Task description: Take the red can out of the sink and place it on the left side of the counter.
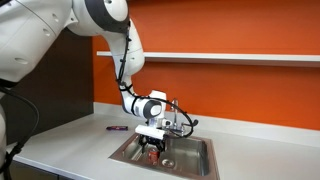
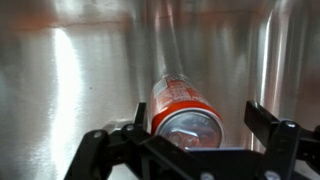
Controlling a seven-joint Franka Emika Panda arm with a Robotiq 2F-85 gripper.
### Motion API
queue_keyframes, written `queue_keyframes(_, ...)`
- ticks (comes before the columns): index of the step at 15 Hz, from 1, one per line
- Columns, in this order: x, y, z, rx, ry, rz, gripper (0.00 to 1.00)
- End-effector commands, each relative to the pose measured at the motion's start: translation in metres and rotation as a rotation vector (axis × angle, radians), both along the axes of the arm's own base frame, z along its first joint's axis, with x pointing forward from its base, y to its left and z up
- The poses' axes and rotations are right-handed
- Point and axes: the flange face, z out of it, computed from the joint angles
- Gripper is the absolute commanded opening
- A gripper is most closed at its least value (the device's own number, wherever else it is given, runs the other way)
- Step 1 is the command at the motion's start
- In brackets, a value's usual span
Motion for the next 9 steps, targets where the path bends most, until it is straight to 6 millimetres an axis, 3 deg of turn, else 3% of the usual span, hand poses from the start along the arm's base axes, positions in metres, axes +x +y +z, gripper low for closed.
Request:
queue_keyframes(1, 0.0027, -0.0021, 0.0007, 0.018, -0.029, -0.012, 1.0)
queue_keyframes(3, 0.0034, -0.0027, 0.0007, 0.015, -0.031, -0.016, 1.0)
queue_keyframes(4, 0.0037, -0.0035, 0.0006, 0.015, -0.033, -0.019, 0.75)
queue_keyframes(6, 0.0041, -0.0048, 0.0002, 0.015, -0.034, -0.023, 0.66)
queue_keyframes(9, 0.0042, -0.0081, -0.0005, 0.015, -0.036, -0.029, 0.4)
